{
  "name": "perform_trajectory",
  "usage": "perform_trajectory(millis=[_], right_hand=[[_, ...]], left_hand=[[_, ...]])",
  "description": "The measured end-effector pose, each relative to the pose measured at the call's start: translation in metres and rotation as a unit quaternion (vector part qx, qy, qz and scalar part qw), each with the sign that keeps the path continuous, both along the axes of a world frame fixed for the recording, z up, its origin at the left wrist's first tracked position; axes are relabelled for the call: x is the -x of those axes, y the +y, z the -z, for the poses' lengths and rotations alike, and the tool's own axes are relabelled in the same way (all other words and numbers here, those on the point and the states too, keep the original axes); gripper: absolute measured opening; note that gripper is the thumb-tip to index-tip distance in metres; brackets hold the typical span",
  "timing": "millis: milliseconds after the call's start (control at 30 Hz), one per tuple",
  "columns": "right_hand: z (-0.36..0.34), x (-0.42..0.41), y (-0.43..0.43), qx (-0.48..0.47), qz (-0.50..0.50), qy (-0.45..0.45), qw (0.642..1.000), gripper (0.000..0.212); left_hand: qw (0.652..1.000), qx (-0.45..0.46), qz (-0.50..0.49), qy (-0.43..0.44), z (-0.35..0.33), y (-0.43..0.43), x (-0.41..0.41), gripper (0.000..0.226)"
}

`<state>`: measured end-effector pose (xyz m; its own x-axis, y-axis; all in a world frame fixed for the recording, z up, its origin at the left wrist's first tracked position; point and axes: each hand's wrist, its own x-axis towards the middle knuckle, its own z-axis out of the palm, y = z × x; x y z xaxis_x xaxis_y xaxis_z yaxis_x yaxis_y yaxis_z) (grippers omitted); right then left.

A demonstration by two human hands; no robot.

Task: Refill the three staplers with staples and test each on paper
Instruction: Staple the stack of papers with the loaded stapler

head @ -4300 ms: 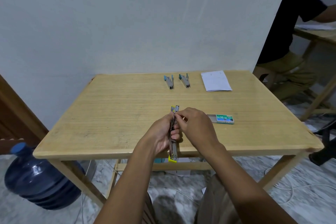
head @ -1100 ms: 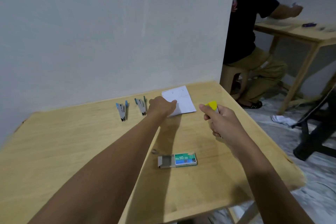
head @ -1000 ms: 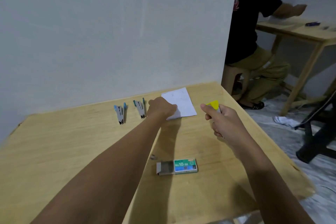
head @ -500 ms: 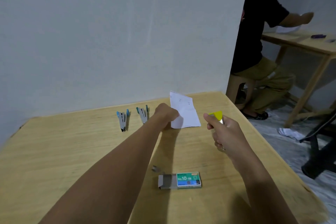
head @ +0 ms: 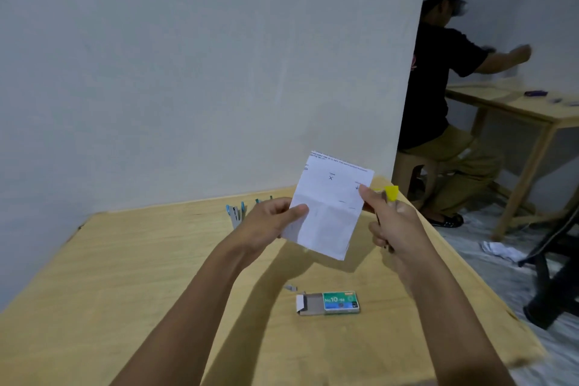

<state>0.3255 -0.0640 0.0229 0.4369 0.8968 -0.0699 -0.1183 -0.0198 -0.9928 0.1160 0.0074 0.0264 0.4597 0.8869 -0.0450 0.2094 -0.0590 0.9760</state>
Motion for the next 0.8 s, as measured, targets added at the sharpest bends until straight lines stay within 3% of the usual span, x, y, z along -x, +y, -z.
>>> perform_trajectory(millis=[67,200,333,467,600,733,800], right_hand=[[-0.004,0.011,-0.006,-0.011,-0.03,0.055,0.998,0.039],[-0.011,0.038,-0.022,-0.014,-0.086,0.191,0.978,0.018],[-0.015,0.074,-0.04,-0.01,-0.123,0.24,0.963,0.007],[-0.011,0.111,-0.054,-0.027,-0.142,0.22,0.965,0.008],[-0.008,0.144,-0.06,-0.066,-0.128,0.196,0.97,0.011],[-0.003,0.165,-0.064,-0.053,-0.11,0.133,0.984,0.016],[0.001,0.172,-0.066,-0.039,-0.101,0.115,0.987,0.021]], left_hand=[[1.0,-0.02,0.017,-0.004,-0.011,-0.016,0.014,0.026],[0.999,-0.021,0.032,-0.026,-0.028,-0.045,0.038,0.026],[0.996,-0.034,-0.031,-0.073,-0.03,-0.058,0.056,0.022],[0.977,-0.034,-0.178,-0.112,-0.025,-0.072,0.06,0.028],[0.944,0.04,-0.276,-0.176,-0.02,-0.09,0.059,0.053],[0.931,0.072,-0.265,-0.239,-0.022,-0.099,0.066,0.038],[0.929,0.075,-0.237,-0.275,-0.026,-0.103,0.071,0.044]])
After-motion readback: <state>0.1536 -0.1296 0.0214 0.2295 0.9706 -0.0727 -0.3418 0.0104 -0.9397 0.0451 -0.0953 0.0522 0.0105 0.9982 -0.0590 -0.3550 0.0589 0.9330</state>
